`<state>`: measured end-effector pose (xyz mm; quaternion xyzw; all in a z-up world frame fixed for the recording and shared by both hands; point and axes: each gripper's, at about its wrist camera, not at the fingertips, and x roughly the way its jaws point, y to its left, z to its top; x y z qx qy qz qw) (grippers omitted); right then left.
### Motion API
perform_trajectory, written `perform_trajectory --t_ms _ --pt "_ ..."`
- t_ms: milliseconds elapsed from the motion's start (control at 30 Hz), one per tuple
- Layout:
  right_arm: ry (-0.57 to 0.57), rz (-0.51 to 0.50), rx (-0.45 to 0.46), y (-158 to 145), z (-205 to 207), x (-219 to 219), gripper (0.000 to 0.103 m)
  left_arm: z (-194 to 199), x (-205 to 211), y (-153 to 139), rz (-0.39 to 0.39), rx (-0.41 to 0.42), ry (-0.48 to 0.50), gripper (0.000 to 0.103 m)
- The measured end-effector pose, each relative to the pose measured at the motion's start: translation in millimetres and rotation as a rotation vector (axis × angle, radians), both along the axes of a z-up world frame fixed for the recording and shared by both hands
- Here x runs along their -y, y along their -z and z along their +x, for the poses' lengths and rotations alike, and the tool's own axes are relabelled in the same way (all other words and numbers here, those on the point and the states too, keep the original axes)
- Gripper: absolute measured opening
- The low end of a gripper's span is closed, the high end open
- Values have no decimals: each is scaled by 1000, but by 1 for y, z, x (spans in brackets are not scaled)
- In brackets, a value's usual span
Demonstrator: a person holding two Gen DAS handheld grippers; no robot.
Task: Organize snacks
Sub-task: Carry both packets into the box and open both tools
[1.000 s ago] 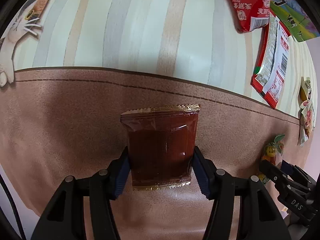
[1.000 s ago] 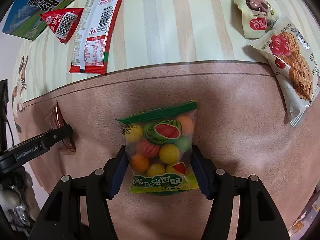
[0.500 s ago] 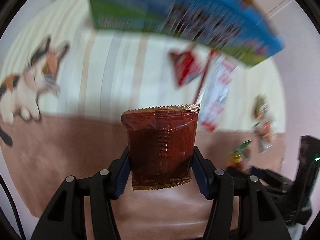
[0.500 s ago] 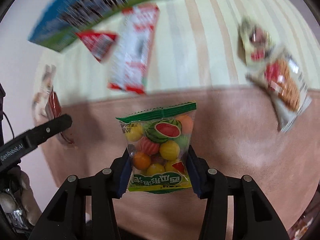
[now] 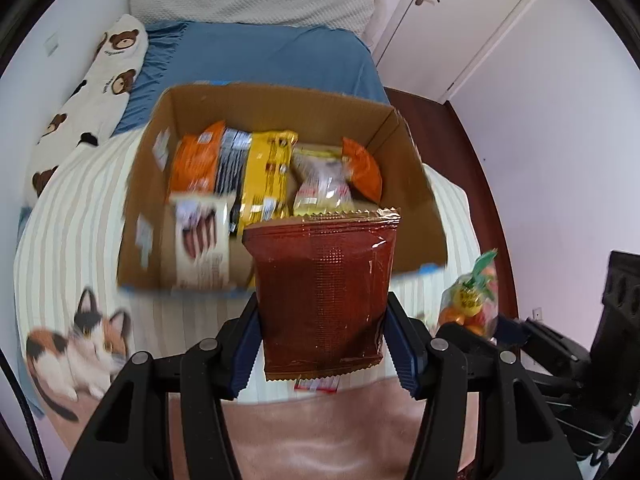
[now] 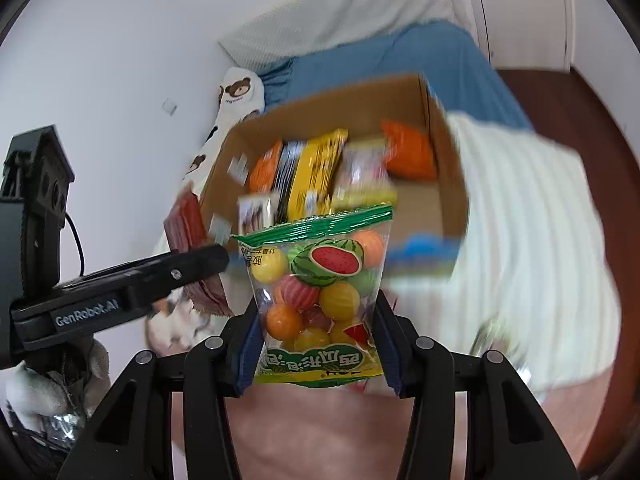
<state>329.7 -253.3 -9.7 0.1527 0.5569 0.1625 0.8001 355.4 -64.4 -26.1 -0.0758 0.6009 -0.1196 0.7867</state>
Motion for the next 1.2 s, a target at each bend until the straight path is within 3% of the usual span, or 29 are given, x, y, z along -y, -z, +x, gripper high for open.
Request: perform_trajectory --t_ms 233,467,533,567,600,667,733,967,1200 --pt "-2 -96 -3 6 71 3 52 75 21 29 7 -113 38 55" --pt "1 -121 -73 40 105 10 53 107 38 72 21 -229 73 55" --pt "-31 -185 -141 52 109 7 63 111 43 84 47 -242 92 57" --pt "-32 -197 -146 56 110 7 80 112 45 87 55 -246 101 63" --pt "-40 -208 -155 59 111 6 89 112 46 92 68 -248 106 67" --pt "-37 -214 -164 63 113 7 90 114 46 96 58 -250 103 82" --pt "-30 -205 -160 63 113 10 90 115 42 98 49 -253 88 82" --pt "8 -190 -149 56 111 15 90 110 30 80 46 -216 65 82" --pt "27 -211 -83 41 91 11 90 73 15 37 155 3 2 82"
